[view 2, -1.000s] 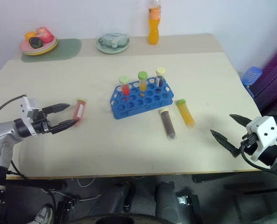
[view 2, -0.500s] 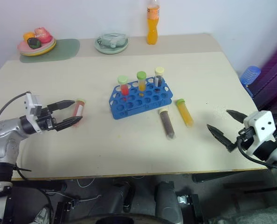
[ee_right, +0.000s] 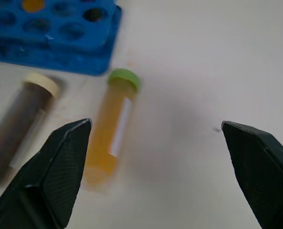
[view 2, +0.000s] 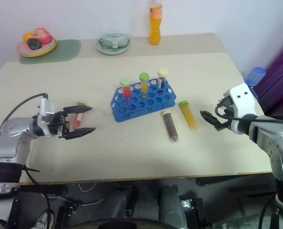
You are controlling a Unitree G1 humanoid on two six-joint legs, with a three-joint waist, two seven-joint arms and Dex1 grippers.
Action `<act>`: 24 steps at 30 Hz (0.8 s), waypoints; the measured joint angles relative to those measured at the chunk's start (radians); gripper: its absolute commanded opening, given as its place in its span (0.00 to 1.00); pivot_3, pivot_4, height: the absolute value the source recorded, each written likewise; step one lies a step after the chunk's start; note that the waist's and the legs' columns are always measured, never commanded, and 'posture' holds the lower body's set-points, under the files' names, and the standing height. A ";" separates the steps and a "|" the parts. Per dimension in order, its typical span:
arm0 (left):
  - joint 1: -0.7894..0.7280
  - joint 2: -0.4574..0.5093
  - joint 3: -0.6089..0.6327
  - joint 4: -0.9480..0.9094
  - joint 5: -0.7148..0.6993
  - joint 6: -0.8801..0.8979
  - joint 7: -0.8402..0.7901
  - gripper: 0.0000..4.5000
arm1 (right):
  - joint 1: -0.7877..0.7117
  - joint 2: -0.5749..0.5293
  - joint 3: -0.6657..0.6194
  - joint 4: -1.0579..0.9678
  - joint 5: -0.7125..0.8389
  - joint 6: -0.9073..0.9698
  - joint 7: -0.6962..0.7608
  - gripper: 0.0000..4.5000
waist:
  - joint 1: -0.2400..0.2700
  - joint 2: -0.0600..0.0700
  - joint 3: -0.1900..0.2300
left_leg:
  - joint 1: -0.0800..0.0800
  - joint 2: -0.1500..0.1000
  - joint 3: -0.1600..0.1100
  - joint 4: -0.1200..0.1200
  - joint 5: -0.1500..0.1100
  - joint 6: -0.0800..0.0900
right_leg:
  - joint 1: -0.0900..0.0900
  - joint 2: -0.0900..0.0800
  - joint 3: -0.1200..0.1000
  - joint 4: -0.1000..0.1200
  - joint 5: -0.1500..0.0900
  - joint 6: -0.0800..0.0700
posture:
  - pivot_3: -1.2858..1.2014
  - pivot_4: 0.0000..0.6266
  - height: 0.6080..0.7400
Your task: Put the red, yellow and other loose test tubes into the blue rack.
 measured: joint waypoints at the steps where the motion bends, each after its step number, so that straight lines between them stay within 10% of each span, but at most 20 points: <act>1: -0.004 -0.001 0.000 -0.009 -0.001 0.003 0.000 0.94 | -0.044 0.005 0.012 -0.001 0.021 0.059 -0.004 1.00 | 0.000 0.000 0.000 | 0.000 0.000 0.000 0.000 0.000 0.000 | 0.000 0.000 0.000 0.000 0.000 0.000 | 0.52 0.24 1.00; 7: -0.002 -0.002 0.000 -0.034 -0.002 0.026 0.001 0.94 | -0.244 0.157 0.059 -0.021 0.160 0.438 -0.066 1.00 | 0.000 0.000 0.000 | 0.000 0.000 0.000 -0.001 0.000 0.001 | 0.000 0.000 0.000 -0.001 0.000 0.000 | 0.52 0.24 1.00; 24: 0.023 0.010 -0.001 -0.101 -0.089 0.111 -0.153 0.94 | -0.385 0.366 0.185 0.235 0.237 0.463 -0.397 1.00 | -0.008 0.000 0.000 | -0.001 0.000 0.000 -0.001 0.000 0.001 | -0.001 0.000 0.000 0.000 0.000 0.000 | 0.52 0.24 1.00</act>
